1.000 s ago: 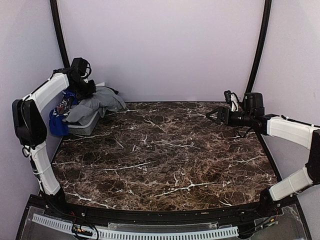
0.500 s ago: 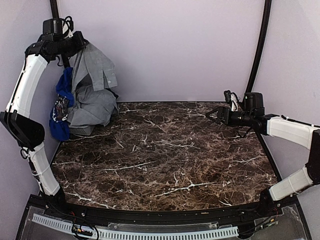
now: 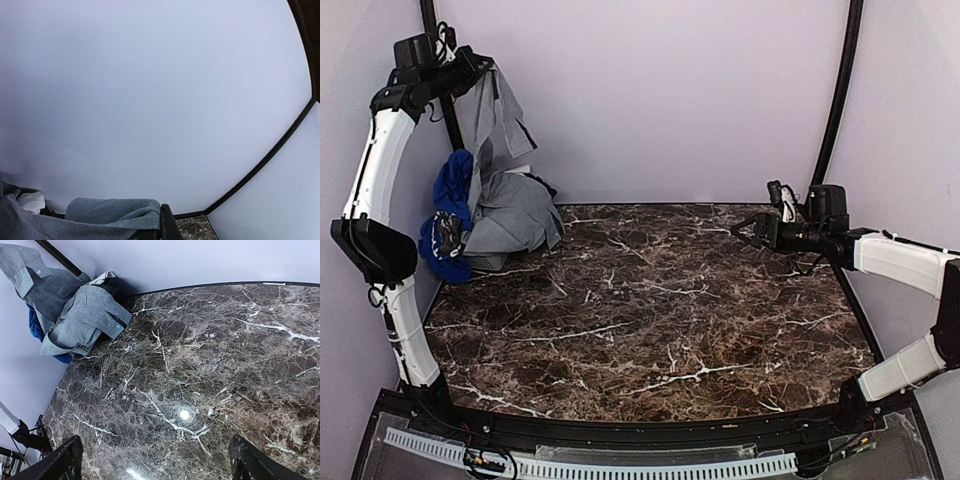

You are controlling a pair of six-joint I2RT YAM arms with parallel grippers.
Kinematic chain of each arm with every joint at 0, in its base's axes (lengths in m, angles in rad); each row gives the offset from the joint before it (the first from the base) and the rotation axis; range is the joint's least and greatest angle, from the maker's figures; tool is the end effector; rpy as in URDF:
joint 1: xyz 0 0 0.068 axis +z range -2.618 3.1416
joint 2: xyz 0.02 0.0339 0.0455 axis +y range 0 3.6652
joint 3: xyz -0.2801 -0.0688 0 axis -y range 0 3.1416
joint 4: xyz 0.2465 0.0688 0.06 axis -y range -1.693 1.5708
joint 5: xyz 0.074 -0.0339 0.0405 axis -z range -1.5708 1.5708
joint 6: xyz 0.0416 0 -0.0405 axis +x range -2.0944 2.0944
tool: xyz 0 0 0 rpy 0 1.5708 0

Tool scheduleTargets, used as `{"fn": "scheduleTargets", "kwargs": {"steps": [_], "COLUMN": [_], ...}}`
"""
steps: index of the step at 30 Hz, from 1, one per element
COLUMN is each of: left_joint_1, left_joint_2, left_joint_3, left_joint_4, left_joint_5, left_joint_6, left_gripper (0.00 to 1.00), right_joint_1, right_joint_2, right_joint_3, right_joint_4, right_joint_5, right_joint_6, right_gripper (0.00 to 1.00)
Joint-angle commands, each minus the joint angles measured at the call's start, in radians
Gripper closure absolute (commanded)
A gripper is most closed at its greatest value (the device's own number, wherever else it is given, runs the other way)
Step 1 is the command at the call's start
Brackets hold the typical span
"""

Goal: Fold and stack the mixed laundry pile
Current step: Place the crumpled shirt in the bin.

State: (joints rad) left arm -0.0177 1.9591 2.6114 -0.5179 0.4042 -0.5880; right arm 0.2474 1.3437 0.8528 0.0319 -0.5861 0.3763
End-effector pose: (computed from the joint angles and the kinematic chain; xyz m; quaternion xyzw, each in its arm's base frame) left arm 0.3964 -0.0234 0.5851 -0.0363 0.6611 -0.3461 0.6647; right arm 0.2853 0.0958 0.2750 -0.0997 0.8213 0.3885 0.4056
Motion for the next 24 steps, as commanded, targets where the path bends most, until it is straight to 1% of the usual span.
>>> {"fn": "scheduleTargets", "kwargs": {"steps": [1, 4, 5, 6, 7, 8, 9, 10, 11, 12, 13, 14, 15, 16, 17, 18, 19, 20, 21, 22, 24], "left_joint_1": [0.001, 0.005, 0.012, 0.026, 0.050, 0.065, 0.068, 0.069, 0.070, 0.070, 0.070, 0.071, 0.073, 0.081, 0.085, 0.094, 0.097, 0.106, 0.115, 0.119, 0.124], "left_joint_2": [0.043, 0.052, 0.056, 0.068, 0.074, 0.077, 0.072, 0.066, 0.040, 0.023, -0.030, -0.064, -0.135, -0.174, -0.245, -0.276, -0.333, -0.360, -0.411, -0.453, -0.486], "left_joint_3": [-0.021, -0.027, -0.028, -0.028, -0.030, -0.034, -0.045, -0.057, -0.102, -0.135, -0.226, -0.278, -0.404, -0.532, -0.585, -0.692, -0.746, -0.842, -0.892, -0.981, -1.065], "left_joint_4": [-0.008, -0.100, -0.131, -0.204, -0.282, -0.324, -0.401, -0.432, -0.471, -0.480, -0.473, -0.457, -0.403, -0.376, -0.337, -0.321, -0.292, -0.277, -0.247, -0.208, -0.189], "left_joint_5": [0.042, -0.089, -0.118, -0.164, -0.185, -0.231, -0.260, -0.322, -0.348, -0.407, -0.440, -0.491, -0.507, -0.527, -0.544, -0.553, -0.570, -0.572, -0.569, -0.559, -0.530], "left_joint_6": [0.033, 0.047, 0.042, 0.041, 0.040, 0.042, 0.054, 0.060, 0.069, 0.073, 0.079, 0.081, 0.084, 0.083, 0.073, 0.060, 0.053, 0.036, 0.024, 0.009, 0.004], "left_gripper": [1.00, 0.99, 0.84, 0.70, 0.44, 0.34, 0.22, 0.19, 0.16, 0.15, 0.14, 0.11, 0.09, 0.04, 0.02, 0.01, 0.01, 0.01, 0.01, 0.01, 0.01], "right_joint_1": [-0.005, -0.005, -0.006, -0.005, -0.005, -0.005, -0.005, -0.006, -0.005, -0.006, -0.006, -0.006, -0.005, -0.006, -0.005, -0.005, -0.005, -0.005, -0.005, -0.006, -0.006], "right_joint_2": [-0.011, -0.008, -0.007, -0.005, -0.005, -0.005, -0.007, -0.009, -0.009, -0.008, -0.006, -0.003, 0.000, 0.001, 0.005, 0.007, 0.009, 0.010, 0.013, 0.015, 0.016], "right_joint_3": [0.014, 0.013, 0.012, 0.012, 0.013, 0.012, 0.011, 0.011, 0.011, 0.010, 0.009, 0.009, 0.009, 0.007, 0.004, 0.002, 0.000, -0.003, -0.005, -0.005, -0.002], "right_joint_4": [0.044, 0.045, 0.046, 0.048, 0.048, 0.046, 0.045, 0.045, 0.044, 0.044, 0.045, 0.046, 0.049, 0.053, 0.058, 0.063, 0.068, 0.074, 0.076, 0.077, 0.070], "right_joint_5": [-0.006, -0.008, -0.010, -0.011, -0.013, -0.015, -0.016, -0.014, -0.014, -0.016, -0.018, -0.019, -0.022, -0.024, -0.027, -0.029, -0.030, -0.033, -0.036, -0.039, -0.042], "right_joint_6": [0.001, 0.002, 0.004, 0.005, 0.006, 0.006, 0.006, 0.004, 0.003, 0.001, 0.001, 0.001, 0.002, 0.005, 0.008, 0.011, 0.015, 0.019, 0.021, 0.021, 0.017], "right_gripper": [0.01, 0.01, 0.02, 0.02, 0.02, 0.02, 0.02, 0.02, 0.02, 0.02, 0.02, 0.02, 0.02, 0.02, 0.02, 0.02, 0.02, 0.02, 0.02, 0.02, 0.02]}}
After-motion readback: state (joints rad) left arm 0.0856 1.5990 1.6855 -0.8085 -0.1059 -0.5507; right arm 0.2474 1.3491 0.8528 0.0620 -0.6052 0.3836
